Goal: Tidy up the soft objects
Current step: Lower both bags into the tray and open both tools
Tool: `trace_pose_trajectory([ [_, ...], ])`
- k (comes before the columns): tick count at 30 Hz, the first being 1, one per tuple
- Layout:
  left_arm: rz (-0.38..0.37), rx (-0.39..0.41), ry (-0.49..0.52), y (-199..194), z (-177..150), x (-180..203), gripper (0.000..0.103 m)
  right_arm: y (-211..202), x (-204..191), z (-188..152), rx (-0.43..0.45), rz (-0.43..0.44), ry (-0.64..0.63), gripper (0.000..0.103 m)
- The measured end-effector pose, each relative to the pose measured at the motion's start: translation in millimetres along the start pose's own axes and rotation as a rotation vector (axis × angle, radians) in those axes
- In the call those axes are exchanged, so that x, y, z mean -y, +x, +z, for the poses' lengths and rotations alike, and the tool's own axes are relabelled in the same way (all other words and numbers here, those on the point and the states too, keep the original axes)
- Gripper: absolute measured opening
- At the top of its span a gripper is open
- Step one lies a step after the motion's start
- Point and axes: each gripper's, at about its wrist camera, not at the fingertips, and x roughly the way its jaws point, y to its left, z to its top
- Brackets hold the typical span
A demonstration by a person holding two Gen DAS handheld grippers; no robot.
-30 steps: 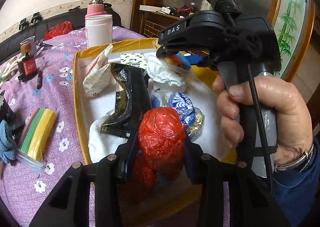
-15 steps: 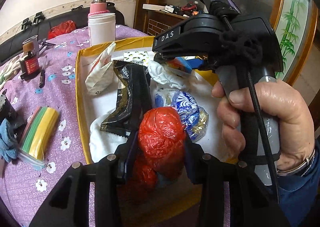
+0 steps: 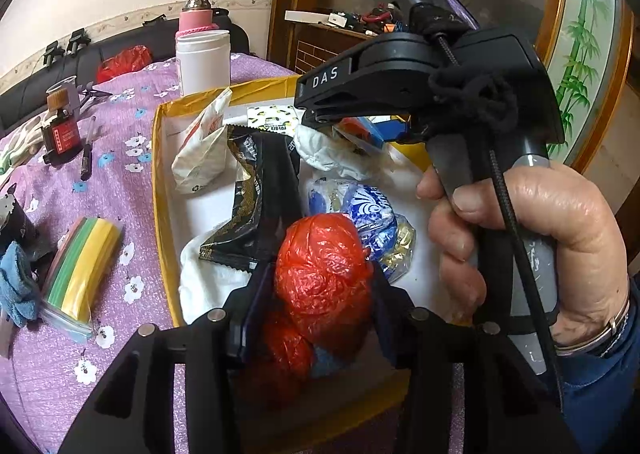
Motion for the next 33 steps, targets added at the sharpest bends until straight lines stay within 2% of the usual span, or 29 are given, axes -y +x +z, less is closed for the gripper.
trace_pose_trajectory([
  [10, 0.002, 0.013, 0.003, -2.2, -0.1, 0.1, 0.063, -3.7, -2.2, -0.3, 0.012, -0.004, -0.013, 0.065],
  [13, 0.001, 0.020, 0.005, -3.7, 0.2, 0.3, 0.068, -15.0, -5.6, 0.4, 0.052, -0.007, -0.029, 0.066],
  [17, -0.007, 0.042, 0.012, -8.0, 1.1, 1.4, 0.073, -42.8, -7.6, 1.2, 0.125, -0.009, -0.035, 0.073],
  [22, -0.021, 0.088, 0.025, -20.0, 1.5, 4.8, 0.075, -79.0, -4.0, -7.7, 0.205, -0.011, -0.011, 0.078],
  [29, -0.035, 0.113, 0.039, -54.9, 5.7, 10.0, 0.075, -119.1, 1.1, -24.7, 0.255, -0.006, 0.023, 0.078],
  [33, -0.021, 0.122, 0.026, -80.3, 2.2, -0.5, 0.075, -136.3, -6.1, -30.9, 0.278, 0.020, 0.031, 0.080],
])
